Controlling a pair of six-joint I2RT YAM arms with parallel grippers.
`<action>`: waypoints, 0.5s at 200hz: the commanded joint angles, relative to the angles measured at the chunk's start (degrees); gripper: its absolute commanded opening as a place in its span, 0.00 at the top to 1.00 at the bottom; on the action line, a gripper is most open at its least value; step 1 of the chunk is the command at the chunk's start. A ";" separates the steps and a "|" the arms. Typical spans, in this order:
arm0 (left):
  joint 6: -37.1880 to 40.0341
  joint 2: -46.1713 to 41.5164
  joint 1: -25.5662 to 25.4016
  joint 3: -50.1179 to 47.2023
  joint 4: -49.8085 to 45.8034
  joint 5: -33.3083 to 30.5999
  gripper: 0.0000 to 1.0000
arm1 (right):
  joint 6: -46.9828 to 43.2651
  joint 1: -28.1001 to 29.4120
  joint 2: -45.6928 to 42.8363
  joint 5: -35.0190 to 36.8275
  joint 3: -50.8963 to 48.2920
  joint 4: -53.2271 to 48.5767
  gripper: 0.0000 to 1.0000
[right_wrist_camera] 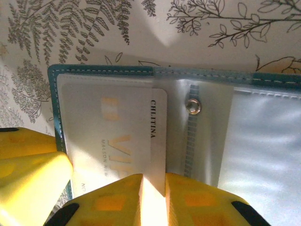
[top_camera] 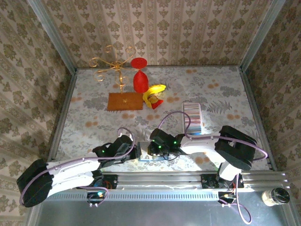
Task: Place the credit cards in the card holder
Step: Insert the credit card into the card slot, then close the card holder at the bottom-center of the table.
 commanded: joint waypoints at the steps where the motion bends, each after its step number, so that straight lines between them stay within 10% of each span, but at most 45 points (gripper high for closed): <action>1: 1.39 -1.74 0.07 1.50 -3.43 0.78 0.85 | -0.44 0.38 -3.01 0.39 0.02 1.44 0.78; 100: 3.61 -2.55 0.39 5.96 -11.81 -0.54 1.00 | -5.39 0.33 -13.31 10.72 2.60 -19.45 0.49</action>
